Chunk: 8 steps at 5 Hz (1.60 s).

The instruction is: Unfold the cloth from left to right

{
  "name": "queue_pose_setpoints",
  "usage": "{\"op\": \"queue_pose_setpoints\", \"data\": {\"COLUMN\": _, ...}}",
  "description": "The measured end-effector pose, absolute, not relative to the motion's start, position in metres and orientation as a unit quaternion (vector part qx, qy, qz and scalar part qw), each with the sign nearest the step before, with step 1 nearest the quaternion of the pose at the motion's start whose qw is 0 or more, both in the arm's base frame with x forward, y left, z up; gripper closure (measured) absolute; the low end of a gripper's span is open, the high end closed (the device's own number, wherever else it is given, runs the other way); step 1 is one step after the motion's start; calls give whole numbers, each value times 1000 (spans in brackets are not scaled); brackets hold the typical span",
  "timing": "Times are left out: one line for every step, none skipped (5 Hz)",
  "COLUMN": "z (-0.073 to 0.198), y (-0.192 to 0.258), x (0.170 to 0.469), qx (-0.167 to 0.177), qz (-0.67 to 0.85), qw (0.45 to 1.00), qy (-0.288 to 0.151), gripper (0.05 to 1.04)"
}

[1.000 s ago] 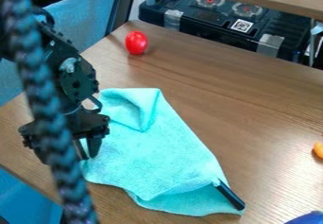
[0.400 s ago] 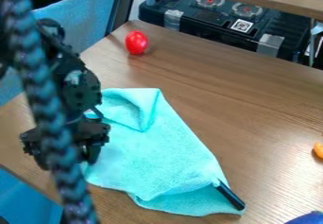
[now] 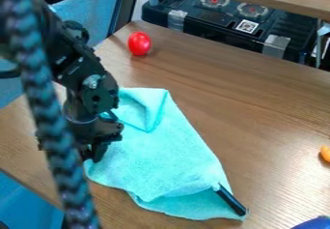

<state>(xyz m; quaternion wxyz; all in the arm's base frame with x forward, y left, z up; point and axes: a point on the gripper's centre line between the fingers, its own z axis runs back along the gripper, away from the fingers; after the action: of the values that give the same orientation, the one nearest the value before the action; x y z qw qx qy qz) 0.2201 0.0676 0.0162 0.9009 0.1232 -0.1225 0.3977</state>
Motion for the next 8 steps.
{"op": "queue_pose_setpoints", "data": {"z": 15, "y": 66, "x": 218, "qx": 121, "qz": 399, "qw": 901, "qy": -122, "gripper": 762}}
{"op": "queue_pose_setpoints", "data": {"z": 14, "y": 65, "x": 215, "qx": 120, "qz": 395, "qw": 903, "qy": -118, "gripper": 930}}
{"op": "queue_pose_setpoints", "data": {"z": 19, "y": 66, "x": 212, "qx": 116, "qz": 394, "qw": 905, "qy": -115, "gripper": 1019}}
{"op": "queue_pose_setpoints", "data": {"z": 33, "y": 57, "x": 209, "qx": 103, "qz": 417, "qw": 896, "qy": -110, "gripper": 1028}}
{"op": "queue_pose_setpoints", "data": {"z": 55, "y": 39, "x": 225, "qx": 72, "qz": 439, "qw": 888, "qy": -114, "gripper": 1028}}
{"op": "queue_pose_setpoints", "data": {"z": 53, "y": 22, "x": 248, "qx": 74, "qz": 452, "qw": 885, "qy": -79, "gripper": 1028}}
{"op": "queue_pose_setpoints", "data": {"z": 41, "y": 16, "x": 266, "qx": 93, "qz": 467, "qw": 878, "qy": -39, "gripper": 1028}}
{"op": "queue_pose_setpoints", "data": {"z": 38, "y": 6, "x": 283, "qx": 87, "qz": 481, "qw": 872, "qy": -14, "gripper": 1028}}
